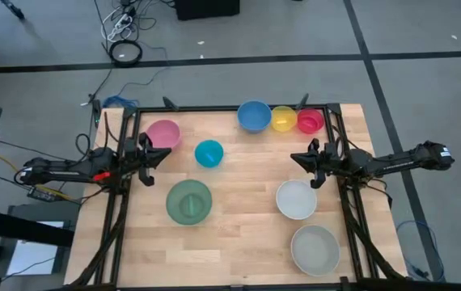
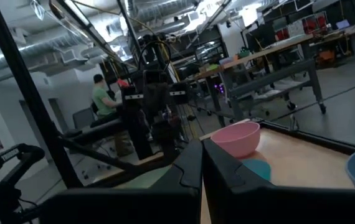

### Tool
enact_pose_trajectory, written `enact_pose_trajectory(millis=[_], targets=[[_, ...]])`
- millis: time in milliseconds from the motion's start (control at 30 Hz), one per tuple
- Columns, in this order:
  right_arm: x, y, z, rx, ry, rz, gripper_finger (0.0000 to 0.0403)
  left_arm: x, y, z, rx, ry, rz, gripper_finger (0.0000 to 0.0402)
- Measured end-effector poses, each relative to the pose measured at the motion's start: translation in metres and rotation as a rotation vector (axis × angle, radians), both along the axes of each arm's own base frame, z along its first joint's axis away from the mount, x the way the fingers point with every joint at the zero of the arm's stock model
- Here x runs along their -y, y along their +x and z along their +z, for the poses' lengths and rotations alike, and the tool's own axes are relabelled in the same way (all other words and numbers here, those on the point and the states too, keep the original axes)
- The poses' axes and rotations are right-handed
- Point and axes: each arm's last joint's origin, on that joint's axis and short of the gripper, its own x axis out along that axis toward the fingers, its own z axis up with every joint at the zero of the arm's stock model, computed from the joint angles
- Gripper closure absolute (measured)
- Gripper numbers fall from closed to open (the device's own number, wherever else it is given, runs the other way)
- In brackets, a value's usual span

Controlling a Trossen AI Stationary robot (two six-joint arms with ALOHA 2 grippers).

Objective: Nest bowls inside each other
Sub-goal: Move the green bowl to the center of the table

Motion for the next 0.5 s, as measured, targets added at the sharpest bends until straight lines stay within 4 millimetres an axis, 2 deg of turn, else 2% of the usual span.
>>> enact_pose_trajectory(millis=[233,367,500], targets=[[0.0,0.0,0.001,0.016,0.037,0.008,0.0398,0.001,0.0,0.0,0.011,-0.032,-0.037,0.0396],[0.0,0.0,0.001,0.02,0.052,0.011,0.0398,0.004,0.002,-0.006,-0.049,-0.039,-0.14,0.0396],[0.0,0.0,0.001,0.021,0.052,0.011,0.0398,0.007,0.004,-0.018,-0.166,-0.122,-0.279,0.0396]])
